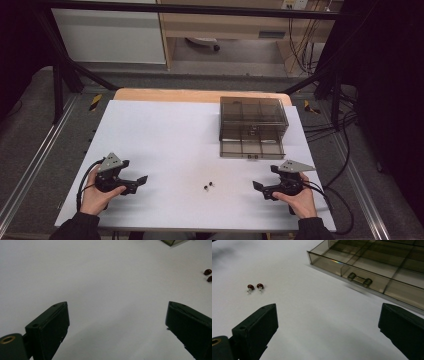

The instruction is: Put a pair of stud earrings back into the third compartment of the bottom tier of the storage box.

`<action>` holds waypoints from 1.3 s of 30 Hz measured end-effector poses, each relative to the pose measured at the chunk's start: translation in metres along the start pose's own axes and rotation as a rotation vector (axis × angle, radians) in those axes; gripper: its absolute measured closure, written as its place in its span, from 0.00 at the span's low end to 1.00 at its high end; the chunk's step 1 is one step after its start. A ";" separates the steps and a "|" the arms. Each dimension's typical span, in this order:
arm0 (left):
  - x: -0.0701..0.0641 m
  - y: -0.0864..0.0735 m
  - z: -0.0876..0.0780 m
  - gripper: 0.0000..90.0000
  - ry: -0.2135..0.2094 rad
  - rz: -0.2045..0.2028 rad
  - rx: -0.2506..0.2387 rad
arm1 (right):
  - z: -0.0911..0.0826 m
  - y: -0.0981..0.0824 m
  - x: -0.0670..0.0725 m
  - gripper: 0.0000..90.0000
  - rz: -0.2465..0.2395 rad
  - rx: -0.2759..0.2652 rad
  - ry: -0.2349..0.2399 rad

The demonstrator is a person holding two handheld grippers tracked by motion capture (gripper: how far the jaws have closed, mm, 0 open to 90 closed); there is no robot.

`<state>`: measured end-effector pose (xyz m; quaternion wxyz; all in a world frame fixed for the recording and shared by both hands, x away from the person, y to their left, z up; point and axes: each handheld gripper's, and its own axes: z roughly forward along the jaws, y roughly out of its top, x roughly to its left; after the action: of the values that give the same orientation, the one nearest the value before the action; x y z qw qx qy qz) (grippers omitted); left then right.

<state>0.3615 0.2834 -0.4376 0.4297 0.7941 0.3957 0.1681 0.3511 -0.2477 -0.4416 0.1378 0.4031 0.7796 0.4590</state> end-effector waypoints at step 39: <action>0.005 0.000 0.000 0.05 0.040 -0.017 0.003 | 0.078 0.041 0.085 0.15 -0.144 0.120 0.076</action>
<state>0.3648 0.2870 -0.4384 0.4220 0.7879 0.4110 0.1796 0.3633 -0.1259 -0.4369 0.1164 0.3360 0.8372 0.4155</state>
